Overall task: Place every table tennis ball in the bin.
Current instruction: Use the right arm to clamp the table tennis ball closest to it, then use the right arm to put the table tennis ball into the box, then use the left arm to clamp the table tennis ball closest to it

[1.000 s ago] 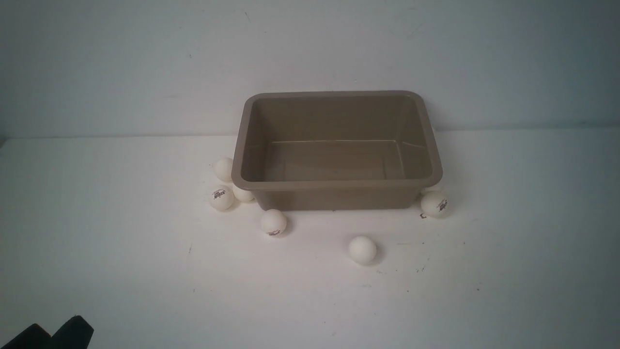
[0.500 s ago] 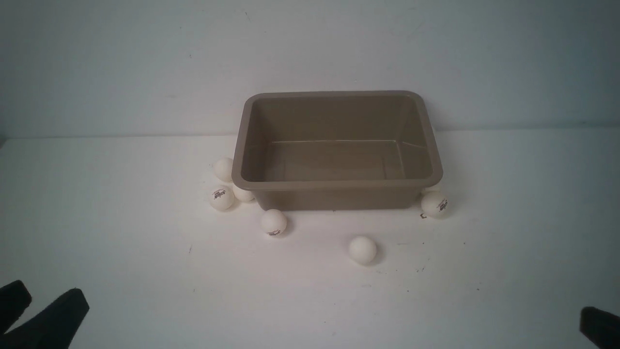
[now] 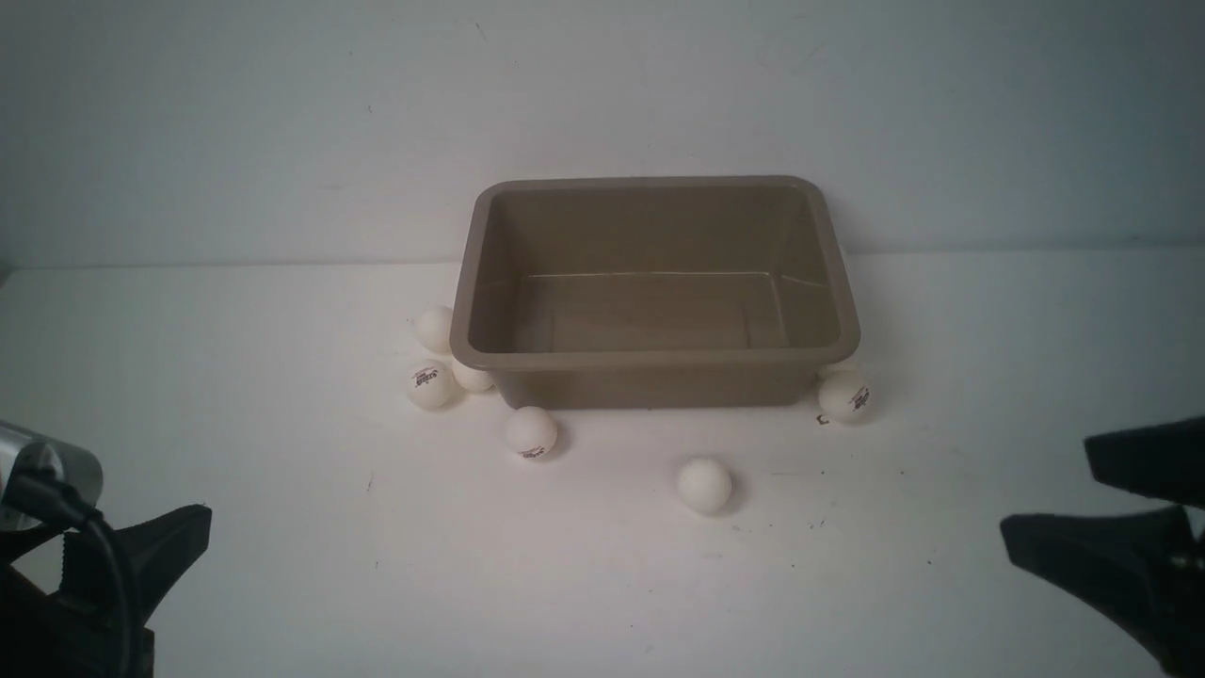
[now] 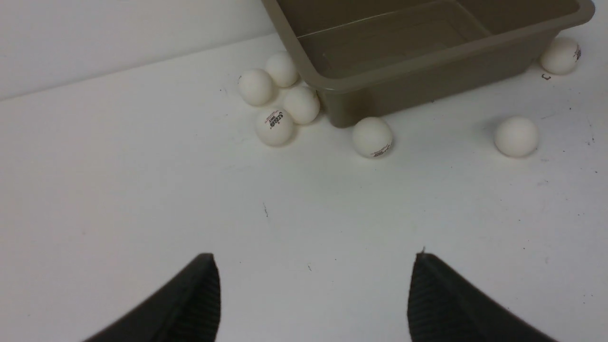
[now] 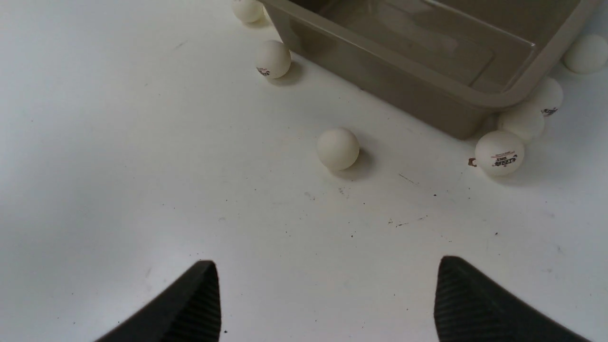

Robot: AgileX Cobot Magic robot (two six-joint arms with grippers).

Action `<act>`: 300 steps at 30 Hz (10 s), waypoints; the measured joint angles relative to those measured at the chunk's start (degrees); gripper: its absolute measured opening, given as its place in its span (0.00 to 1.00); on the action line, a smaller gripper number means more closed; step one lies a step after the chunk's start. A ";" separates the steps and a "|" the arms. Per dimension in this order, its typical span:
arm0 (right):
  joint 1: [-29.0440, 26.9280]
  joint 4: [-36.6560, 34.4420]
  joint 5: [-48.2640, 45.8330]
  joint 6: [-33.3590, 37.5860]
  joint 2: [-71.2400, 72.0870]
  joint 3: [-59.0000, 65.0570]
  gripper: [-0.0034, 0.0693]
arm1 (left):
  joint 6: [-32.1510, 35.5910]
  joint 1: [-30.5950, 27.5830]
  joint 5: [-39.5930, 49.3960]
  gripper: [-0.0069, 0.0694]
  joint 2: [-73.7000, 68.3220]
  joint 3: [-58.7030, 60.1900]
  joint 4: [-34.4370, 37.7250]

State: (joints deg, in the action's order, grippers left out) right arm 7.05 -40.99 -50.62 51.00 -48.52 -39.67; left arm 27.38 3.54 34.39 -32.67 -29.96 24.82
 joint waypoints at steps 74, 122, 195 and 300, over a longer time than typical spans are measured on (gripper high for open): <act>18.91 14.60 3.95 -13.43 -67.57 -39.51 0.66 | 0.48 0.00 -0.14 0.72 -0.05 -0.02 -0.18; 10.90 14.74 7.98 -1.36 -67.90 -53.26 0.53 | 0.53 0.00 2.46 0.72 -0.05 -0.02 0.96; 3.29 15.14 4.67 -6.28 -39.13 -29.55 0.81 | 24.51 2.19 2.76 0.72 -41.01 -13.55 28.36; 3.29 8.17 4.76 -0.64 -39.13 -29.54 0.81 | 40.63 23.94 -41.36 0.09 -76.28 -24.59 52.15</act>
State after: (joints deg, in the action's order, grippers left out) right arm 10.34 -32.82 -45.86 50.36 -87.64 -69.21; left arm 68.01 27.47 -6.97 -108.95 -54.55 76.97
